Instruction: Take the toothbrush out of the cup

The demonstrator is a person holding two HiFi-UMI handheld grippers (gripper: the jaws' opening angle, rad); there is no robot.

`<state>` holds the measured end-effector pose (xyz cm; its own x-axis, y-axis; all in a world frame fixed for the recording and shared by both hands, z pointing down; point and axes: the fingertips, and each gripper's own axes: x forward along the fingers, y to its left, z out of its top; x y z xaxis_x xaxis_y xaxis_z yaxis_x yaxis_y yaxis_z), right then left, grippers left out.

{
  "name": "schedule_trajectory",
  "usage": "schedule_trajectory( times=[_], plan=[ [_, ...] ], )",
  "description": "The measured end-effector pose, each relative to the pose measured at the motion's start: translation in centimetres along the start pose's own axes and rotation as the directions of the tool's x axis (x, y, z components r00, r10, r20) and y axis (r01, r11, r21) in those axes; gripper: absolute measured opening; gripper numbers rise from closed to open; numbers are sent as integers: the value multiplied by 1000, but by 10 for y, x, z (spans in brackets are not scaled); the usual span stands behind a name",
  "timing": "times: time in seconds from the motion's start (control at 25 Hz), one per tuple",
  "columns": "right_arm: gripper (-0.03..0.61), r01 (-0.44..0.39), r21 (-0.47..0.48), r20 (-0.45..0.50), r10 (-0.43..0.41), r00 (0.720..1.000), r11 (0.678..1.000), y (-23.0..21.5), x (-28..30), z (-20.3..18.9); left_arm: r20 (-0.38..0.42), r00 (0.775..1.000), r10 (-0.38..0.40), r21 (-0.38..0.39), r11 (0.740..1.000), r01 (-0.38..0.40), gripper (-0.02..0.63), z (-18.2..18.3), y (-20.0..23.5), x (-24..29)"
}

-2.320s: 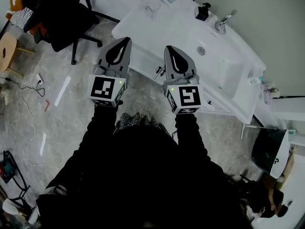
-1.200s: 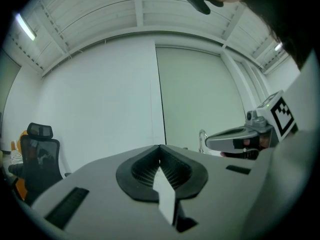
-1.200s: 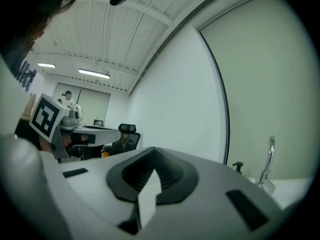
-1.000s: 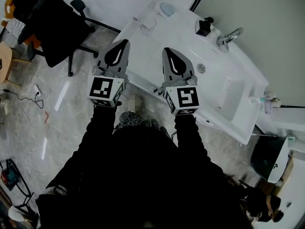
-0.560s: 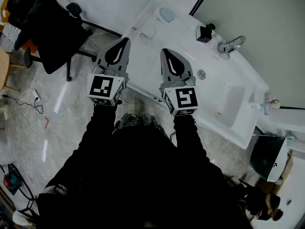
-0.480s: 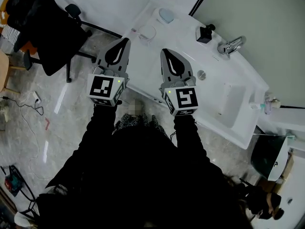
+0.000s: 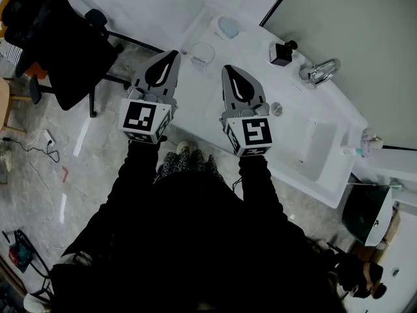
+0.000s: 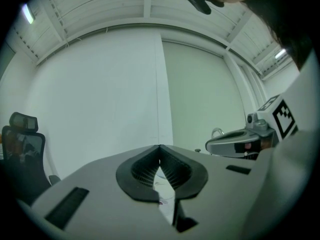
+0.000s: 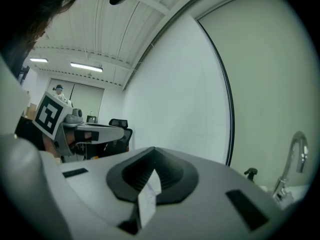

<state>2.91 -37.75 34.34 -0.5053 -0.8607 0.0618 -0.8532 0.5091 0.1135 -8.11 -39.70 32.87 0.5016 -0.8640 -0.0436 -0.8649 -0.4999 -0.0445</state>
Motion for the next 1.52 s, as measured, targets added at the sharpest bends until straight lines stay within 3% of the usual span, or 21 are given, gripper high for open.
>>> schedule_trajectory(
  times=[0.68, 0.72, 0.8, 0.88, 1.52],
  plan=[
    [3, 12, 13, -27, -11, 1000, 1000, -16, 31, -11, -20, 994, -109, -9, 994, 109, 14, -19, 5, 31],
    [3, 10, 14, -30, -10, 1000, 1000, -17, 32, -13, -25, 993, -113, -16, 994, 113, 29, -21, 5, 33],
    [3, 8, 16, -35, -7, 999, 1000, -18, 33, -16, -37, 993, -116, -36, 993, 115, 133, -28, 7, 37],
    [3, 11, 16, -39, -11, 999, 1000, -19, 33, -17, -48, 992, -115, -52, 992, 113, 175, -35, 9, 39],
    [3, 47, 14, -65, -46, 997, 999, -26, 27, -31, -244, 956, -162, -119, 983, 137, 195, -135, 9, 61]
  ],
)
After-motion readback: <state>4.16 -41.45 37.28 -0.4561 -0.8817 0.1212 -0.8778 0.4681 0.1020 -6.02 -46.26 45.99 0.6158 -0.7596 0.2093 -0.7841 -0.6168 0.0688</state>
